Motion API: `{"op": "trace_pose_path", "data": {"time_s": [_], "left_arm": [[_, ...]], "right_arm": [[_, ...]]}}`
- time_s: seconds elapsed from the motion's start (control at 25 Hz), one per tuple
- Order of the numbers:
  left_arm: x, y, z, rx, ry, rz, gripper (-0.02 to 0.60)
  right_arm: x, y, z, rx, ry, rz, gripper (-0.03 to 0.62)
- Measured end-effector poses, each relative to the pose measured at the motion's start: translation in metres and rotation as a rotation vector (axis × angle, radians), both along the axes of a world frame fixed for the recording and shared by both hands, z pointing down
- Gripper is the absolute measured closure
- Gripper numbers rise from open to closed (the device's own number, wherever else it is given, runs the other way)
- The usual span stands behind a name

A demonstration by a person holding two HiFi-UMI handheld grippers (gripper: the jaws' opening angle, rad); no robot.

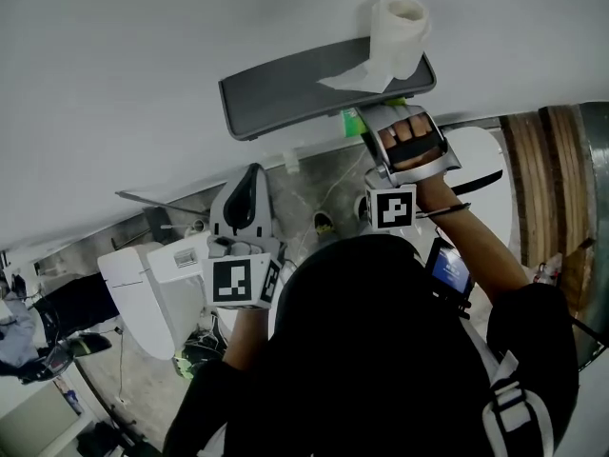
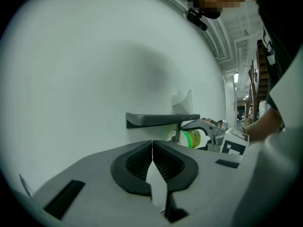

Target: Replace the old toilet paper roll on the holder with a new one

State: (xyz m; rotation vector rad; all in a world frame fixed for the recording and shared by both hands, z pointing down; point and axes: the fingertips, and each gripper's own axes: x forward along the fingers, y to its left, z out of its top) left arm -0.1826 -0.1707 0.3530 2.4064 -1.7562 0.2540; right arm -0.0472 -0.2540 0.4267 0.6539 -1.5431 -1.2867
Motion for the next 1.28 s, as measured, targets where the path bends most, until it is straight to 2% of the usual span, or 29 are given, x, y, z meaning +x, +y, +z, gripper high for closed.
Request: {"op": "trace_pose_path", "data": {"time_s": [0.12, 0.28, 0.52, 0.6, 0.8, 1.0, 1.04, 1.08, 1.16, 1.2, 1.28], "left_arm": [[-0.003, 0.001, 0.002, -0.004, -0.001, -0.005, 0.558], [-0.004, 0.000, 0.003, -0.006, 0.004, 0.004, 0.558], [-0.003, -0.007, 0.003, 0.002, 0.002, 0.027, 0.558], [-0.001, -0.009, 0.002, 0.005, 0.002, 0.039, 0.558], [0.010, -0.014, 0.001, -0.003, 0.004, 0.064, 0.558], [0.022, -0.021, -0.009, 0.025, 0.011, 0.086, 0.558], [0.023, -0.021, -0.010, 0.023, 0.011, 0.085, 0.558], [0.024, -0.022, -0.011, 0.021, 0.011, 0.083, 0.558], [0.027, -0.023, -0.015, 0.038, 0.013, 0.090, 0.558], [0.028, -0.023, -0.016, 0.047, 0.015, 0.095, 0.558], [0.030, -0.023, -0.018, 0.058, 0.017, 0.098, 0.558]], "right_arm": [[0.000, -0.002, -0.002, 0.015, -0.007, 0.001, 0.187], [0.000, 0.002, -0.001, -0.033, -0.033, 0.002, 0.186], [-0.014, 0.024, -0.018, -0.155, -0.180, -0.060, 0.187], [-0.017, 0.033, -0.027, -0.221, -0.235, -0.078, 0.187], [-0.028, 0.062, -0.058, -0.448, -0.424, -0.159, 0.187], [-0.031, 0.075, -0.127, -0.596, -0.752, -0.230, 0.197], [-0.028, 0.074, -0.143, -0.602, -0.820, -0.238, 0.213], [-0.021, 0.072, -0.157, -0.600, -0.887, -0.242, 0.262], [-0.001, 0.063, -0.180, -0.585, -1.045, -0.215, 0.430], [0.011, 0.057, -0.188, -0.579, -1.136, -0.191, 0.493], [0.033, 0.045, -0.199, -0.572, -1.303, -0.155, 0.531]]}}
